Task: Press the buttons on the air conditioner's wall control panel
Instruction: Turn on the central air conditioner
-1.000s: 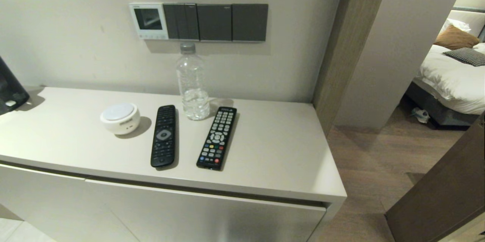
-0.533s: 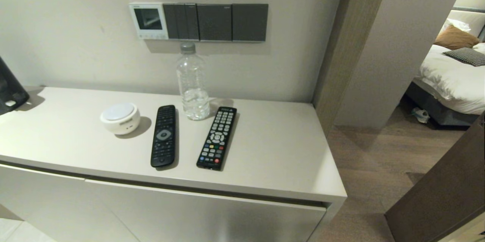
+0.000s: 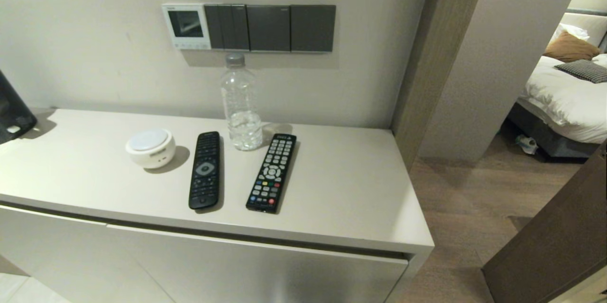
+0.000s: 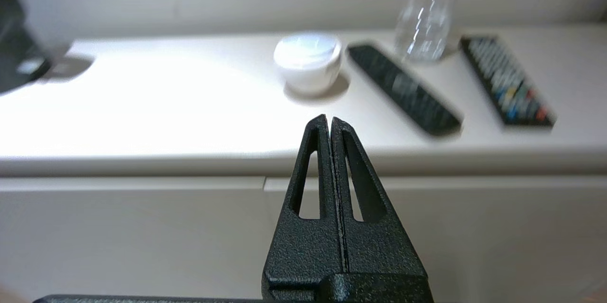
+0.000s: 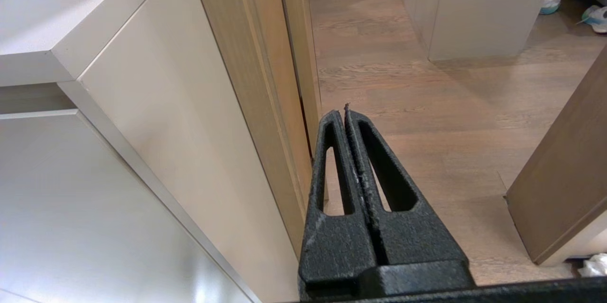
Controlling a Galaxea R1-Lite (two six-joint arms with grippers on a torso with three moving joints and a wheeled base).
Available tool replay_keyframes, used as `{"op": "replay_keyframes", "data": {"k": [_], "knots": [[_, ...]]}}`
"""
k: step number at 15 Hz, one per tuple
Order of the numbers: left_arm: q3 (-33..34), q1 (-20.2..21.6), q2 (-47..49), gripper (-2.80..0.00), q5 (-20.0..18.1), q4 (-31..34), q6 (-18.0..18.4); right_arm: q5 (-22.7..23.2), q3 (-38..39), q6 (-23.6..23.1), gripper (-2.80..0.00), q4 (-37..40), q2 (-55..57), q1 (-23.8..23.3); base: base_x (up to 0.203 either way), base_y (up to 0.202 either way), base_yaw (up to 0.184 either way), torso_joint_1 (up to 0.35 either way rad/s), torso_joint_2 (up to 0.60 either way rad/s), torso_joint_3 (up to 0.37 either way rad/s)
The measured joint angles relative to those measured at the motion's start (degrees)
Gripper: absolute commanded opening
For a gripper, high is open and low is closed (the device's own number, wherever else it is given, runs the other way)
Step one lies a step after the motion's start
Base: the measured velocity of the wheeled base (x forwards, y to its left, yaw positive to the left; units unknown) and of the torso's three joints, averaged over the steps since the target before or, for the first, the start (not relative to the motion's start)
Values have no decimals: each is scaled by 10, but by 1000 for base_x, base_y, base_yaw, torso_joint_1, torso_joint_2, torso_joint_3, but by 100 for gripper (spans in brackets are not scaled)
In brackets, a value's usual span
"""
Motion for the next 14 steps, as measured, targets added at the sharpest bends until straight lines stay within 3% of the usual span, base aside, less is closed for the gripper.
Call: {"op": "replay_keyframes", "data": {"k": [6,11,14], "knots": [[-192,-14,283,-280,-52,-78,-43,0,0,0,-280,0,0,0,0,0,0,0,0,0],[-341,-104,458,-280,-49,-96,-88,0,0,0,-280,0,0,0,0,0,0,0,0,0],[-413,-127,537,-280,-45,-98,-112,0,0,0,-280,0,0,0,0,0,0,0,0,0]]}}
